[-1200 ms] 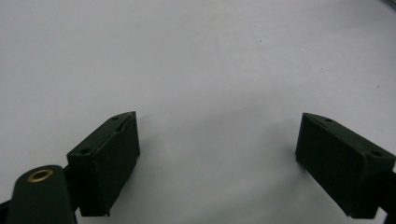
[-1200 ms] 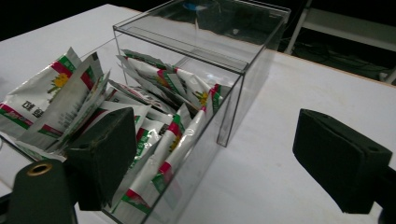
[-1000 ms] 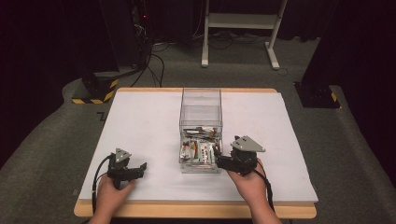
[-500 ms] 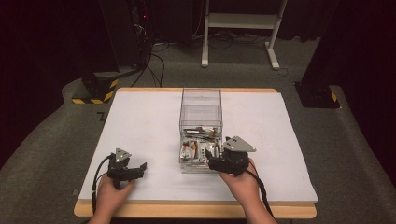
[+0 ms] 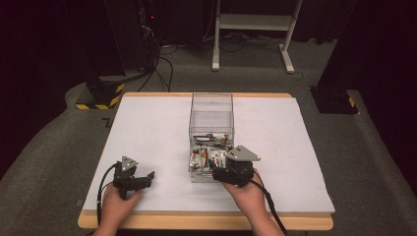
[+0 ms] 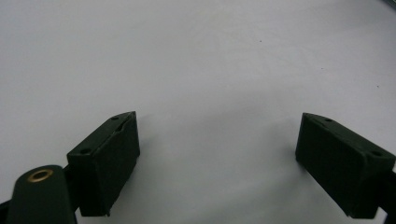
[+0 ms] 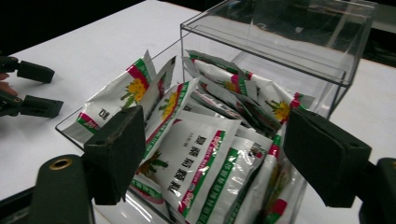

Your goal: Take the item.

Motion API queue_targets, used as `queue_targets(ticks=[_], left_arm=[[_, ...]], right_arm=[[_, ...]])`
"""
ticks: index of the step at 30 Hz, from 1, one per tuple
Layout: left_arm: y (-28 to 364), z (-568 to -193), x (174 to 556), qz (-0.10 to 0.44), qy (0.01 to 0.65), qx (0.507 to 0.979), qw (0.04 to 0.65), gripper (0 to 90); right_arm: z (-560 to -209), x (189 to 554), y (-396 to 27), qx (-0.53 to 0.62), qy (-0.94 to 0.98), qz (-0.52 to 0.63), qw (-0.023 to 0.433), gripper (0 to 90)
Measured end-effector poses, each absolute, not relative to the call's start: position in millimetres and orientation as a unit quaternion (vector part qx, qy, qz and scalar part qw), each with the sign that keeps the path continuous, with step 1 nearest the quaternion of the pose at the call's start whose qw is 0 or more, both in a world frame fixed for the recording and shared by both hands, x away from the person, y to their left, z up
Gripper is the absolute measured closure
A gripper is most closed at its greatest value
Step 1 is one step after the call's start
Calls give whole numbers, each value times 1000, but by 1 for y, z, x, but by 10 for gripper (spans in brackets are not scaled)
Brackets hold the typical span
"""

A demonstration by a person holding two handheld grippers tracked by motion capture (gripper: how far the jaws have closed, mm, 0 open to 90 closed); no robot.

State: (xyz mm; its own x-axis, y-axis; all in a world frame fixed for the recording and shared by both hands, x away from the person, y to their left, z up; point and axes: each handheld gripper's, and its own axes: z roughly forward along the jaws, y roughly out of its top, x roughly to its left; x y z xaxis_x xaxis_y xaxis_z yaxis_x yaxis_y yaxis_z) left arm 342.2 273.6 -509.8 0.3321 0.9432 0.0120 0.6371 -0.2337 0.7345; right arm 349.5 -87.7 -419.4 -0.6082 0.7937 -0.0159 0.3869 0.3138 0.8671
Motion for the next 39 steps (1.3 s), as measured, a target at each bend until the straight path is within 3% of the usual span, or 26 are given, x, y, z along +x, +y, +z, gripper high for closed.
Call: queue_targets(ticks=[9, 22, 39], left_arm=[[274, -510, 342, 236, 527, 749, 324, 137], [274, -510, 342, 236, 527, 749, 324, 138], [274, -510, 342, 236, 527, 749, 324, 138]], right_arm=[[-424, 347, -80, 373, 784, 446, 218, 287], [-427, 341, -73, 380, 787, 448, 191, 494], [-432, 343, -64, 395, 789, 436, 179, 643]])
